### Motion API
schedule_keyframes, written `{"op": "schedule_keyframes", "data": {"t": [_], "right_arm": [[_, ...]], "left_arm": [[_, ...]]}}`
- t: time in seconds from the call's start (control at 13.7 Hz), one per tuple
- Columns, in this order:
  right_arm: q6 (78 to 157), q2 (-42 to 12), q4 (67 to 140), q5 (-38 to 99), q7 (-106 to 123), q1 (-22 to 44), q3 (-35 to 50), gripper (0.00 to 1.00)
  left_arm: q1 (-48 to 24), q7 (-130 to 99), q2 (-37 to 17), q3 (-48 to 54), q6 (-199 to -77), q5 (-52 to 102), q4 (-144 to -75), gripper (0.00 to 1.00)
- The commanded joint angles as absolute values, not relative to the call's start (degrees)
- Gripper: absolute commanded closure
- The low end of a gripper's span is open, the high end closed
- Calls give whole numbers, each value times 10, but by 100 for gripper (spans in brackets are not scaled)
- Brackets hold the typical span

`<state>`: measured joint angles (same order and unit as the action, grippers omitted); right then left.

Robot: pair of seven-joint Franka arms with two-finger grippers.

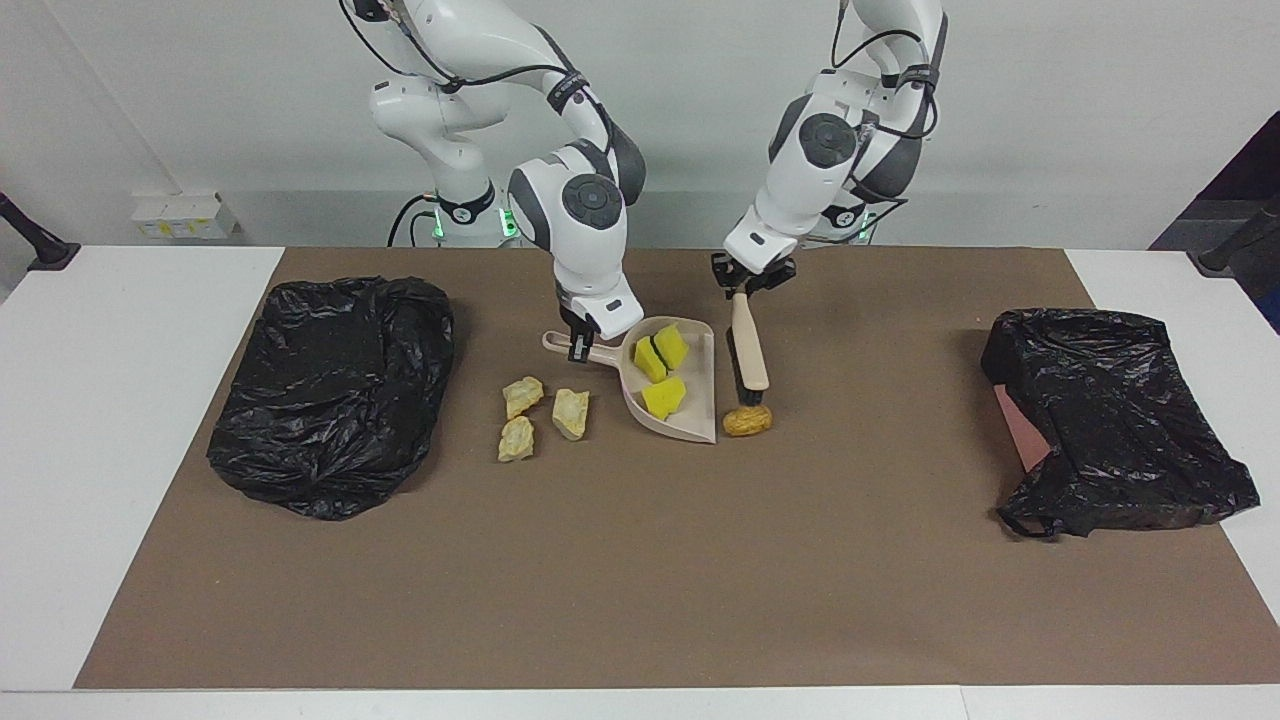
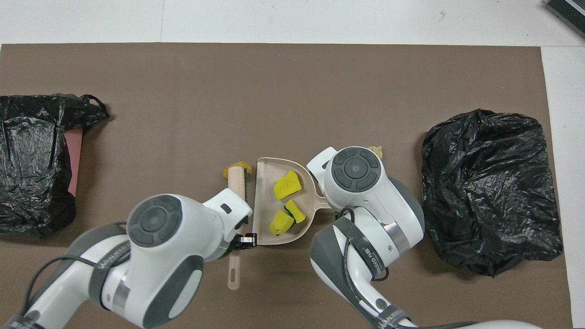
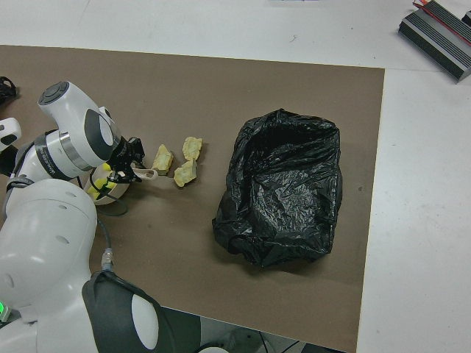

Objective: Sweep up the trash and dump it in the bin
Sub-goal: 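Sweep the sponges into the dustpan while the right gripper holds it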

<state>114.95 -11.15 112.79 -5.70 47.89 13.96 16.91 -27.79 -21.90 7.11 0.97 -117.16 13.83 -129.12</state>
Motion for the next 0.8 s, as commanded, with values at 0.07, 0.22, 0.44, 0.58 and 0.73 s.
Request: {"op": "schedule_keyframes", "data": {"t": [0.07, 0.22, 0.44, 0.58, 0.73], "right_arm": [[1159, -105, 1137, -50, 437, 139, 172, 100], [1152, -101, 1139, -49, 387, 151, 172, 100], [1151, -99, 1143, -50, 365, 156, 172, 100], [1152, -99, 1143, -50, 364, 157, 172, 100], [1152, -98, 1143, -50, 363, 157, 172, 100]], "left_arm": [[-197, -123, -25, 15, -1155, 131, -1218, 100], [-194, -78, -62, 16, -1177, 128, -1210, 100], [-208, -23, -53, 20, -1187, 133, -1242, 100], [-249, 2, -37, 22, -1192, 151, -1263, 100], [-295, -3, -33, 21, -1193, 166, -1262, 100]]}}
